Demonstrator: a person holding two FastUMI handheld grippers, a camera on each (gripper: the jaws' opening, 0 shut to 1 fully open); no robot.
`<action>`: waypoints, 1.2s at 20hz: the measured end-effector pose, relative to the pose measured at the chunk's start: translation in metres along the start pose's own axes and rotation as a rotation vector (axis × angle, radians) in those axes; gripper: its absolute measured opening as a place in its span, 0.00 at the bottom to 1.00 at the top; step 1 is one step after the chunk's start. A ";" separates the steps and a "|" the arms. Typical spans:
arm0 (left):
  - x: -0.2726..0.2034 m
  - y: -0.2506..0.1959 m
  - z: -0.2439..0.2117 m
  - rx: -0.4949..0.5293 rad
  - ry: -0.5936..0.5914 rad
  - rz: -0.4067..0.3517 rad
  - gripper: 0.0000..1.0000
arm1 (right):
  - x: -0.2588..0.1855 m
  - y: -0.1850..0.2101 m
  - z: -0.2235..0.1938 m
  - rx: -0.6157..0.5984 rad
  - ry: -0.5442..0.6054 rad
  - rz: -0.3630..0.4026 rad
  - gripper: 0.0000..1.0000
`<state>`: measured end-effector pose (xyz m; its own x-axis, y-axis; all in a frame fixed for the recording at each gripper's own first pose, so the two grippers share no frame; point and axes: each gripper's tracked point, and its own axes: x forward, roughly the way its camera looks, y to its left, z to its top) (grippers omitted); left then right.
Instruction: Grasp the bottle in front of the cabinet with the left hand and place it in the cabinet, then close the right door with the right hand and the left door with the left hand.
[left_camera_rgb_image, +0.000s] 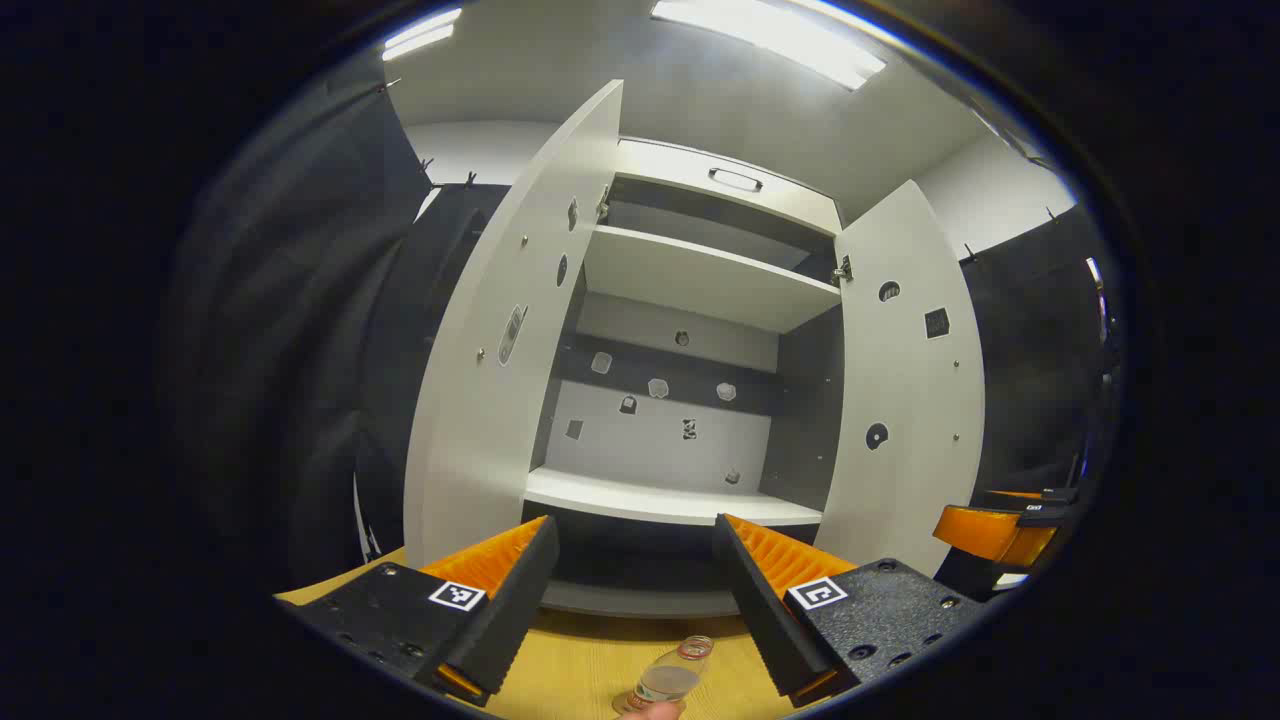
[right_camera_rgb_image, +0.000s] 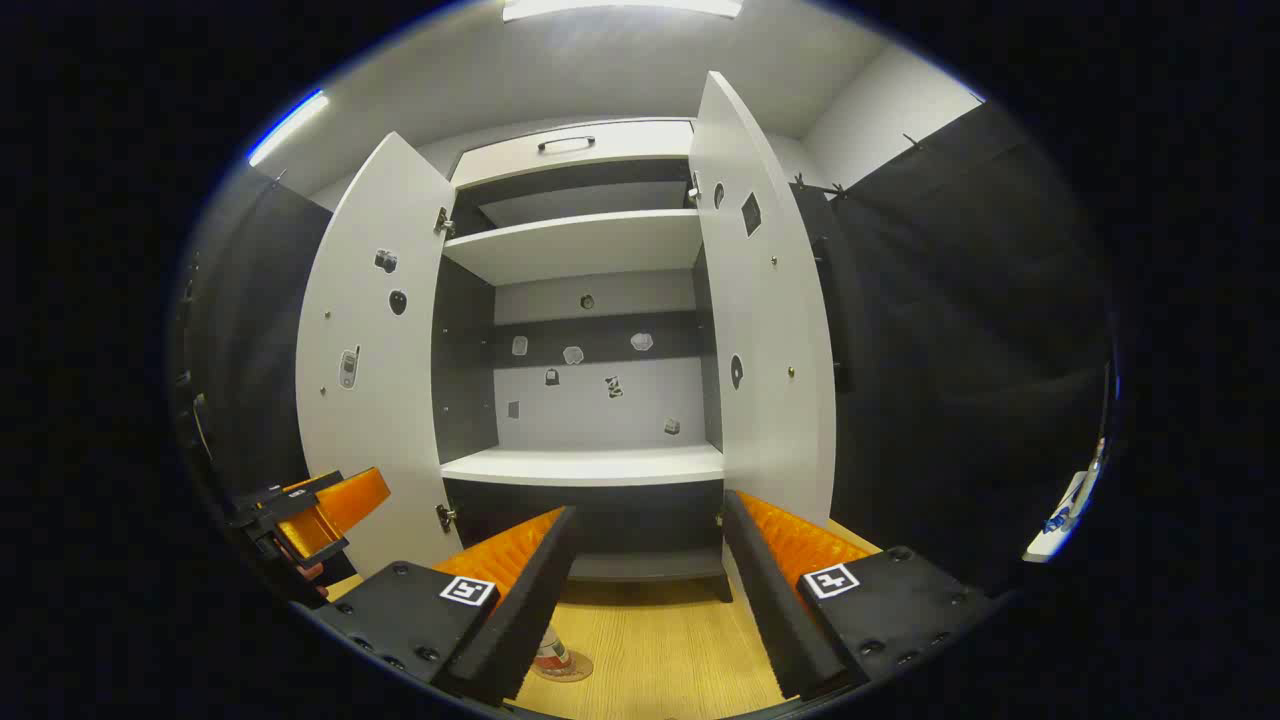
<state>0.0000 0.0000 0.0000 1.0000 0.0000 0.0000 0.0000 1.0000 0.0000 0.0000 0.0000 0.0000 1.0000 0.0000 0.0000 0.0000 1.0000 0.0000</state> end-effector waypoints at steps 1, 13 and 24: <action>0.000 0.000 0.000 0.001 0.001 -0.001 0.95 | 0.001 -0.001 0.001 0.000 -0.002 -0.001 0.89; 0.000 -0.002 0.002 0.010 -0.005 -0.002 0.95 | 0.001 -0.001 0.002 -0.001 -0.007 0.004 0.96; 0.026 -0.040 0.003 0.040 -0.010 -0.068 0.94 | -0.002 -0.002 0.003 0.005 -0.009 0.005 0.96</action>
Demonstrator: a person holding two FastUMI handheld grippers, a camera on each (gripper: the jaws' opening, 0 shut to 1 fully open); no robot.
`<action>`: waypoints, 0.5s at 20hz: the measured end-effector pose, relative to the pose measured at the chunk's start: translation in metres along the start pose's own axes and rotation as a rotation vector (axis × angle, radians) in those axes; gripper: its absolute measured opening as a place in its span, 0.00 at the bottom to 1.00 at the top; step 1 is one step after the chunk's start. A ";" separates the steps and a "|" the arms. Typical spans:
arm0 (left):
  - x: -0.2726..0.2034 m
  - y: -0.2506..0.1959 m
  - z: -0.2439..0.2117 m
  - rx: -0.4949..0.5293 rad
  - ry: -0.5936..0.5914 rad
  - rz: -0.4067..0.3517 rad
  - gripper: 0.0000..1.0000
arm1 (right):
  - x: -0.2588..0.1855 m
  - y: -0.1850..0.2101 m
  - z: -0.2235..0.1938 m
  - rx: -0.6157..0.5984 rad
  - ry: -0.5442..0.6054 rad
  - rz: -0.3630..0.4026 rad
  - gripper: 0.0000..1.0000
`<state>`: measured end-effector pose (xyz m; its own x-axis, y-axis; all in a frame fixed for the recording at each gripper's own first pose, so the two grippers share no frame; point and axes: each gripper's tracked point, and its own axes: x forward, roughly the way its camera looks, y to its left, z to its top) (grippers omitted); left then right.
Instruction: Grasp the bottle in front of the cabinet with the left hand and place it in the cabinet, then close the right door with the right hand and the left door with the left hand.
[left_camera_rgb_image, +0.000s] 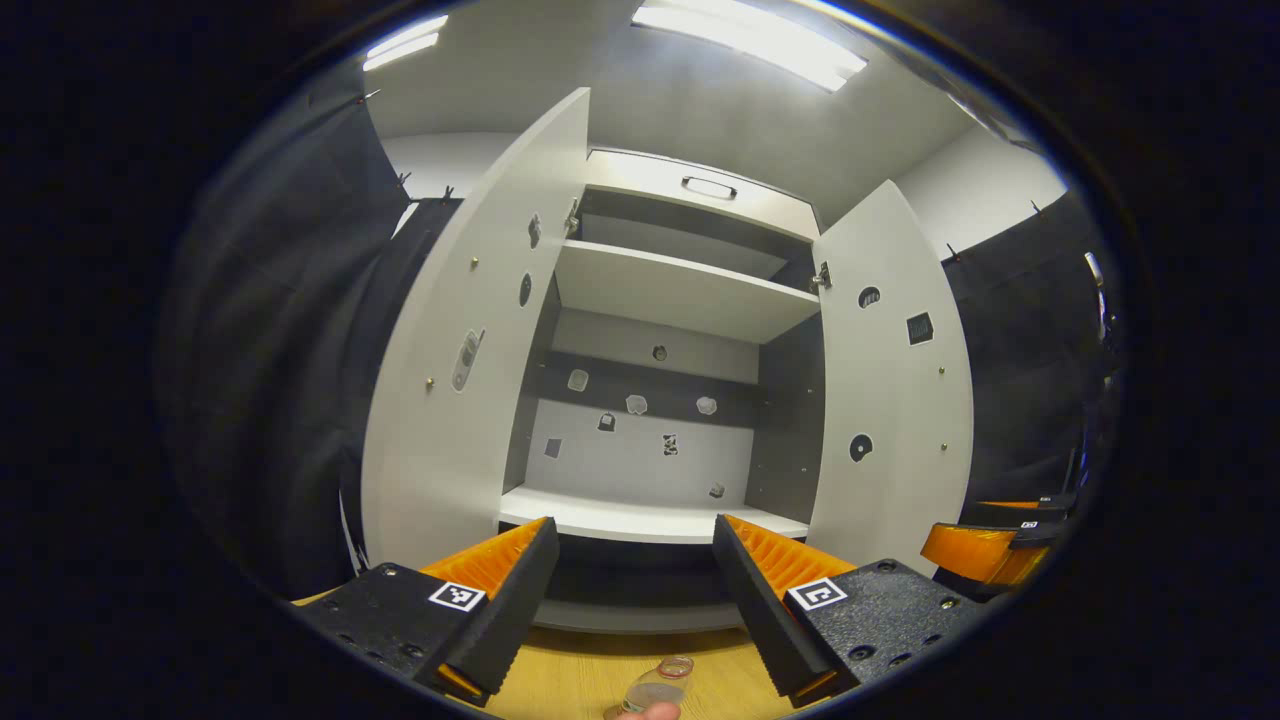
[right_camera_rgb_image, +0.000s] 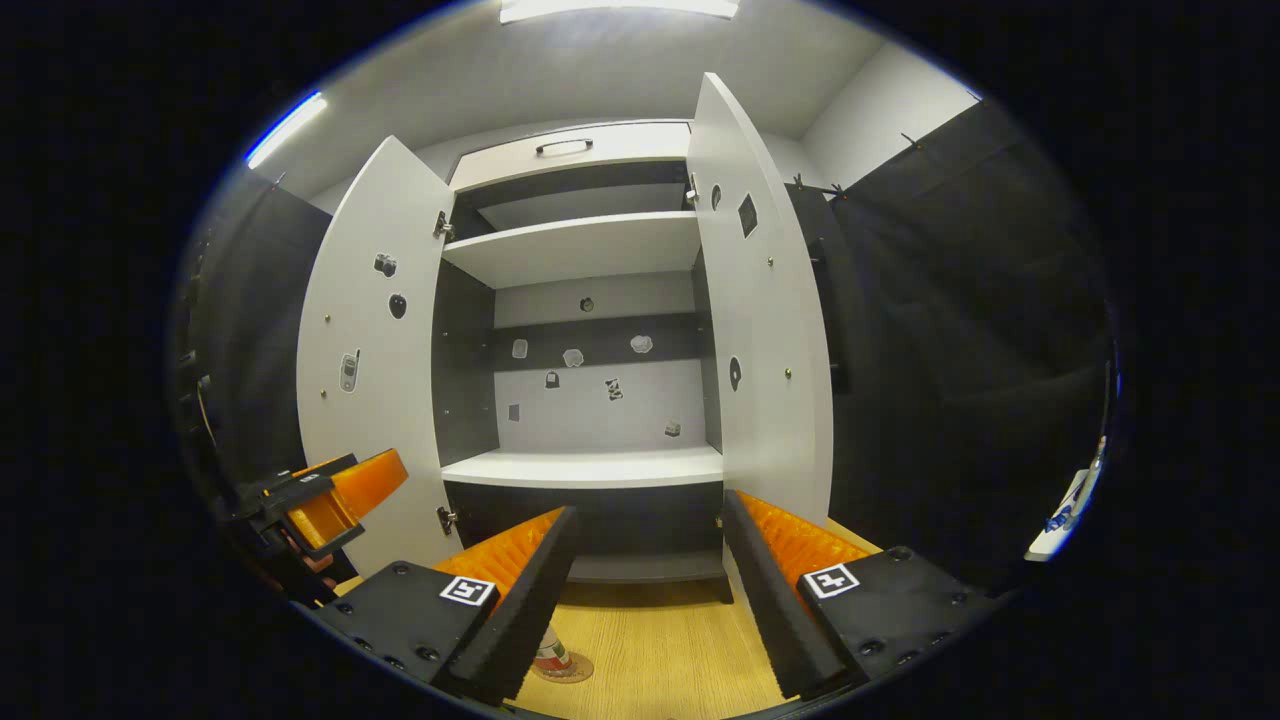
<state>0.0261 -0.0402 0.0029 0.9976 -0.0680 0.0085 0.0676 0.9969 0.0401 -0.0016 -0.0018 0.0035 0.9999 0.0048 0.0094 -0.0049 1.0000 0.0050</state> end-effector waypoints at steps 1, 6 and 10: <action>0.007 -0.012 -0.009 -0.009 0.017 -0.025 0.95 | -0.001 0.000 0.001 -0.003 -0.002 0.000 0.96; 0.023 -0.050 -0.075 -0.071 0.089 -0.117 0.95 | -0.010 -0.014 0.002 -0.028 -0.007 -0.038 0.96; 0.023 -0.055 -0.133 -0.041 0.149 -0.126 0.95 | -0.013 -0.026 -0.007 -0.041 0.026 -0.069 0.96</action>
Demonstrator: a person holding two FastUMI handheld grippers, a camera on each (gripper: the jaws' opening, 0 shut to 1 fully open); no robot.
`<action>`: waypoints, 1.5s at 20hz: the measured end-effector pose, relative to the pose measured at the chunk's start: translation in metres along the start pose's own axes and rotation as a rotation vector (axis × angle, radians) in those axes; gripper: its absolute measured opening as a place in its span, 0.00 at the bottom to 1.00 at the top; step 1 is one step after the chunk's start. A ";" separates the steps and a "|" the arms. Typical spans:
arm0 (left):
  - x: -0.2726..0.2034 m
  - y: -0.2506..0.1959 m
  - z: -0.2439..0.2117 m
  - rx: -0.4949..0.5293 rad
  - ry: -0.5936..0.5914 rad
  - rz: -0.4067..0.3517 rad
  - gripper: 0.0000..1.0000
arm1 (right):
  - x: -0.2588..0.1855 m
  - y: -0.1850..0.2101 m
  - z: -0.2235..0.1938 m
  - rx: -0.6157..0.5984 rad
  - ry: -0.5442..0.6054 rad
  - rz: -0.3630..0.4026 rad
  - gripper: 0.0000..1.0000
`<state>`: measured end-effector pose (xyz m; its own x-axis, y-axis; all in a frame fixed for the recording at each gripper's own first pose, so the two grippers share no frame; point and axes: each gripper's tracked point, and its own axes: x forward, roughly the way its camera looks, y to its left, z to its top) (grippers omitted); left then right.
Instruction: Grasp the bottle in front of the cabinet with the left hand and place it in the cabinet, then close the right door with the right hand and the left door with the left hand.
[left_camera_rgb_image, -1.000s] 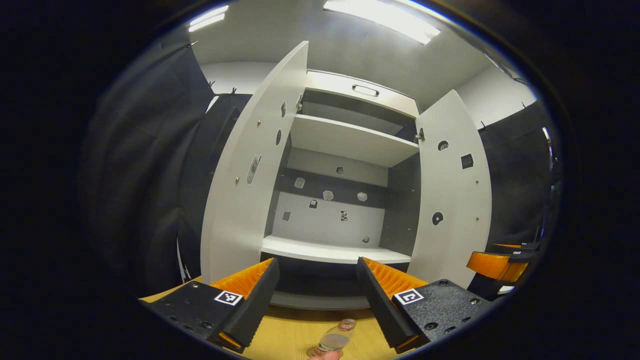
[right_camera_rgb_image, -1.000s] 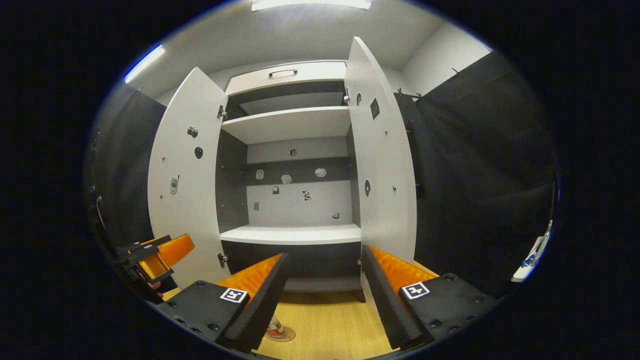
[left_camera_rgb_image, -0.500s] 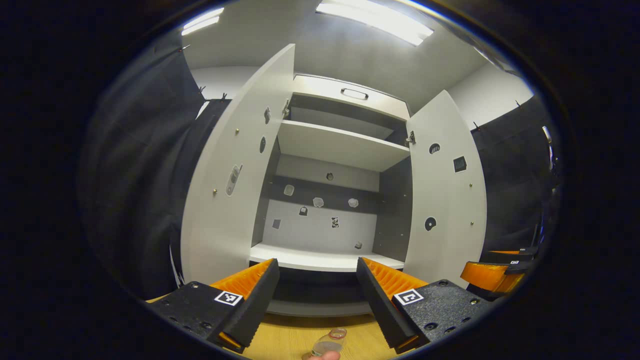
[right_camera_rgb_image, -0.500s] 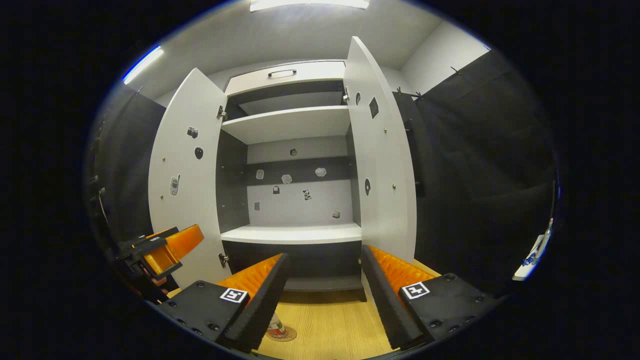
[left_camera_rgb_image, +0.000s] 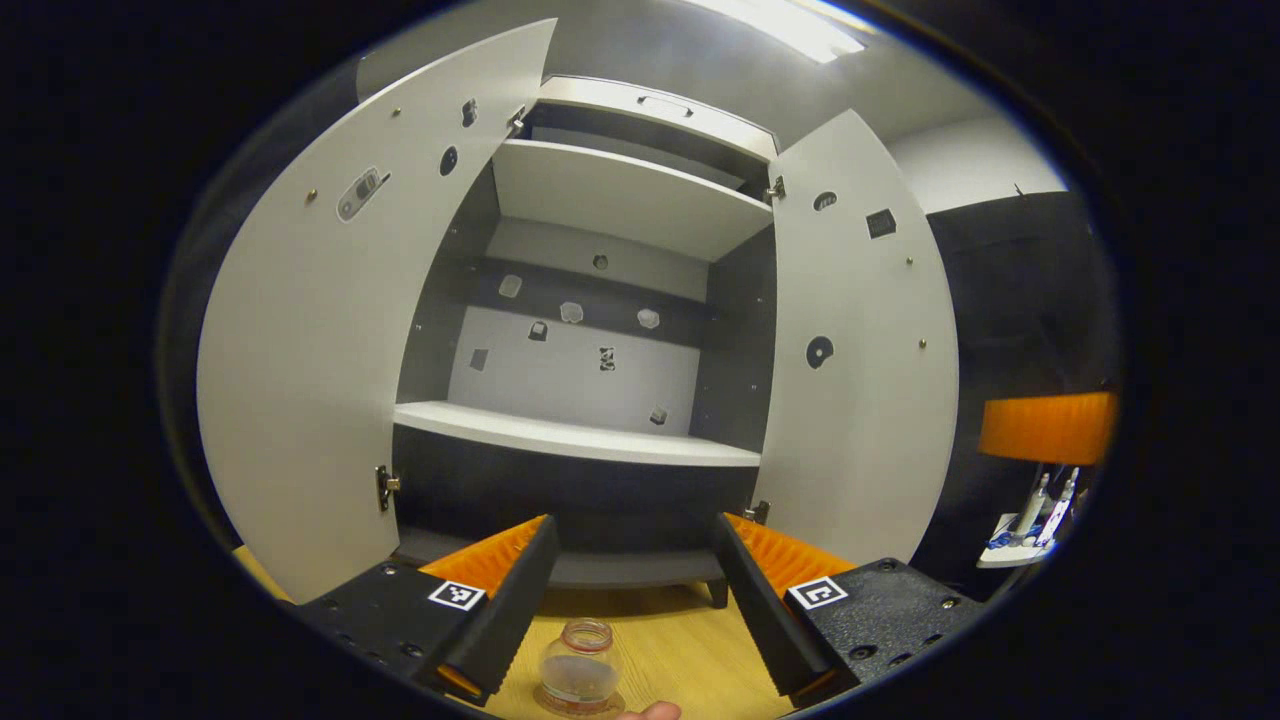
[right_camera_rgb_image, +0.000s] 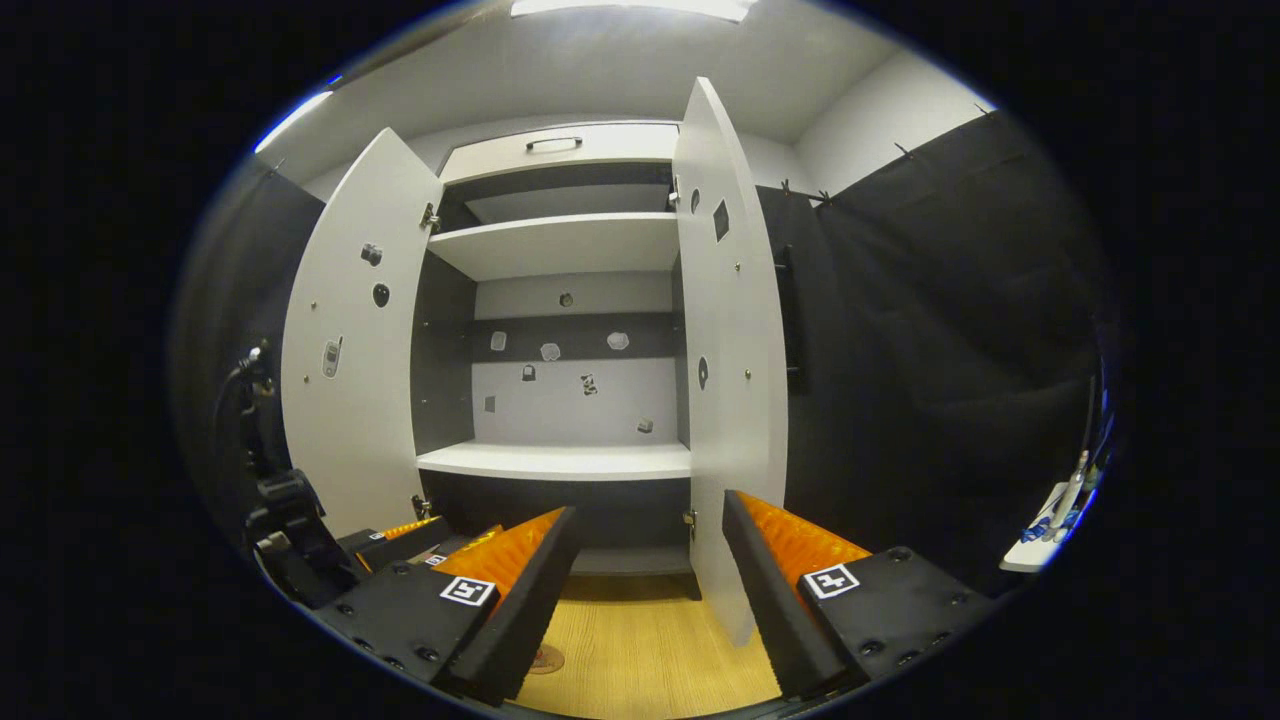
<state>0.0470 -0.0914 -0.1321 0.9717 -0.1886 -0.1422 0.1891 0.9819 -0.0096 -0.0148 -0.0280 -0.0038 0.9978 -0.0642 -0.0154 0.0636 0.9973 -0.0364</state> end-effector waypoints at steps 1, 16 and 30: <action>0.001 0.002 -0.015 0.007 0.016 0.005 0.95 | 0.000 0.001 -0.001 -0.001 0.006 0.001 0.96; -0.018 0.047 -0.189 0.074 0.278 0.065 0.92 | 0.004 0.024 -0.009 -0.014 0.040 0.050 0.96; -0.017 0.029 -0.010 -0.005 0.242 -0.009 0.71 | 0.014 0.019 -0.023 -0.008 0.060 0.033 0.96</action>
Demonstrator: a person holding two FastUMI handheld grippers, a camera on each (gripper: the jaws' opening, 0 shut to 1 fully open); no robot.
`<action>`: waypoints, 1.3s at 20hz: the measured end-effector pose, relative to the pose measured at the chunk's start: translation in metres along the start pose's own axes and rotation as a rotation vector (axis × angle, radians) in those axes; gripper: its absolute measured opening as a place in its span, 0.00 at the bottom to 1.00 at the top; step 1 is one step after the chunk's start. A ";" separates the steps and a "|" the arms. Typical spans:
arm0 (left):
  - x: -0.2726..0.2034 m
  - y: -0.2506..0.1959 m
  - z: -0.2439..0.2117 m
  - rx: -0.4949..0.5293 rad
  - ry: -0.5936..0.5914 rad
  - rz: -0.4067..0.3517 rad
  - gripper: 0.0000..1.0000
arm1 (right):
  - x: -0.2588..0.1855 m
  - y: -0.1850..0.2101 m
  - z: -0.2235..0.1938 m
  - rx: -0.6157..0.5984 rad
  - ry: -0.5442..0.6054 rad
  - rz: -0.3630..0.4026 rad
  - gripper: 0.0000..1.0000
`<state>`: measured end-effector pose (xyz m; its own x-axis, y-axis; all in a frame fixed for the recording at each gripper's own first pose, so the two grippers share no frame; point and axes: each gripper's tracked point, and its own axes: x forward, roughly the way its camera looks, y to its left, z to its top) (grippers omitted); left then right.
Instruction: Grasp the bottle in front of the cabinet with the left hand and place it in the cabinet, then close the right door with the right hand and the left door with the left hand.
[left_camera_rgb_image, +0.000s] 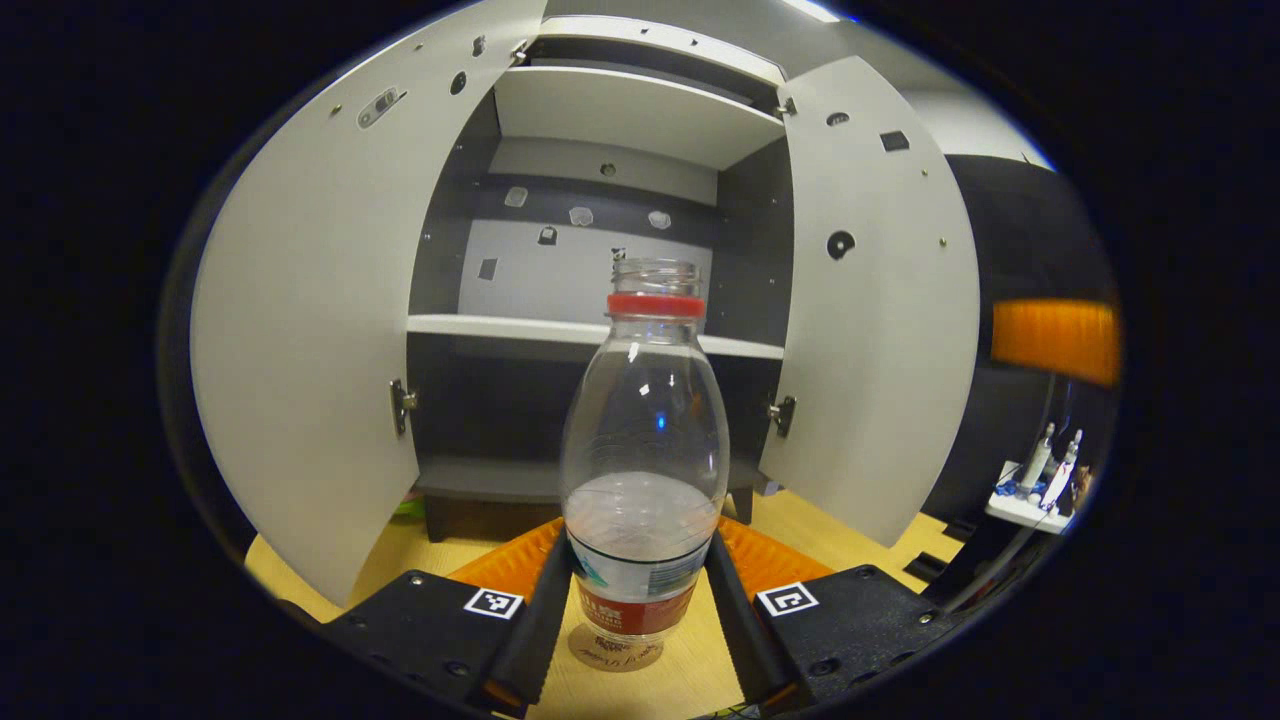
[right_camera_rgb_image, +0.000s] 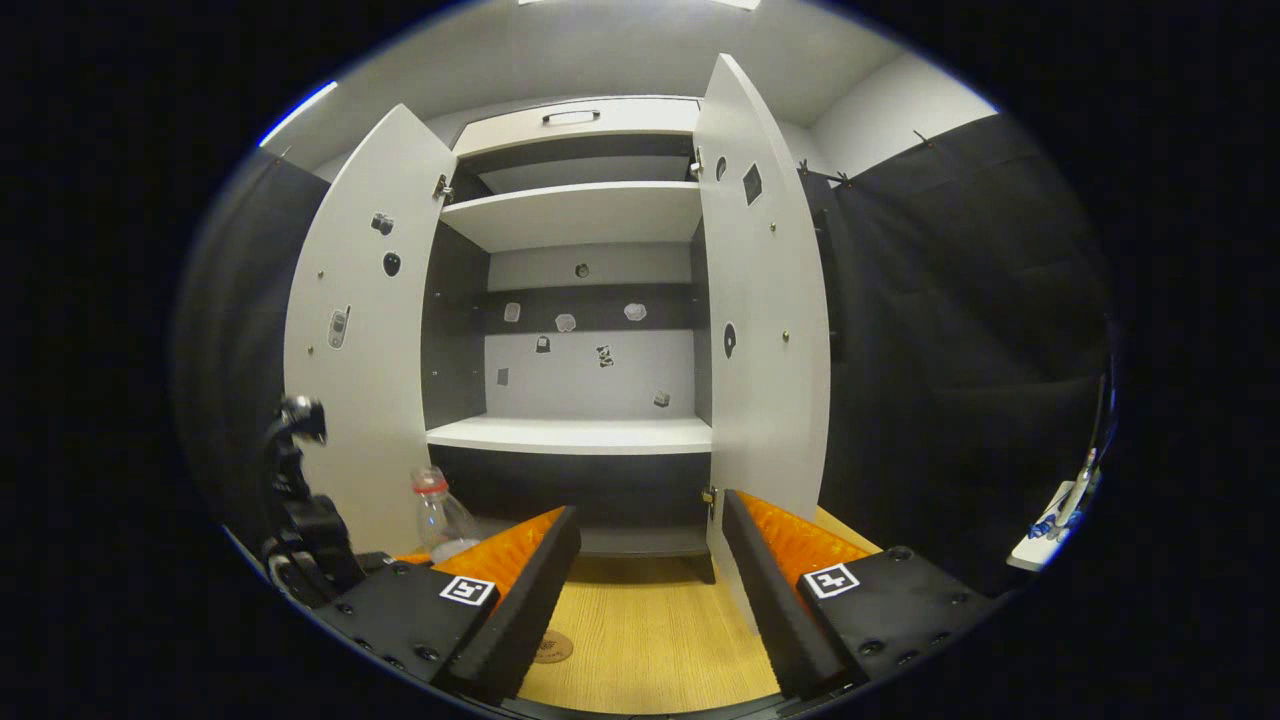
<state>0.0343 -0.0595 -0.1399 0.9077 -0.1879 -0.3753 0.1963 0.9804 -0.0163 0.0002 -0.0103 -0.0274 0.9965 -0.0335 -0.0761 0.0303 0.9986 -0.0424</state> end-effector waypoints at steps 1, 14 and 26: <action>-0.002 0.000 0.027 -0.013 -0.020 -0.009 0.71 | 0.002 -0.001 -0.001 0.002 0.002 -0.004 0.96; 0.140 0.003 0.244 -0.015 -0.163 -0.014 0.72 | -0.024 -0.083 0.002 0.064 -0.041 -0.186 0.96; 0.292 0.035 0.199 0.055 0.046 0.091 0.72 | -0.047 -0.159 0.006 0.067 -0.026 -0.363 0.98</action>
<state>0.3804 -0.0916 -0.0659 0.9051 -0.0943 -0.4147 0.1351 0.9883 0.0702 -0.0513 -0.1675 -0.0111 0.9217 -0.3855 -0.0432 0.3860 0.9225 0.0035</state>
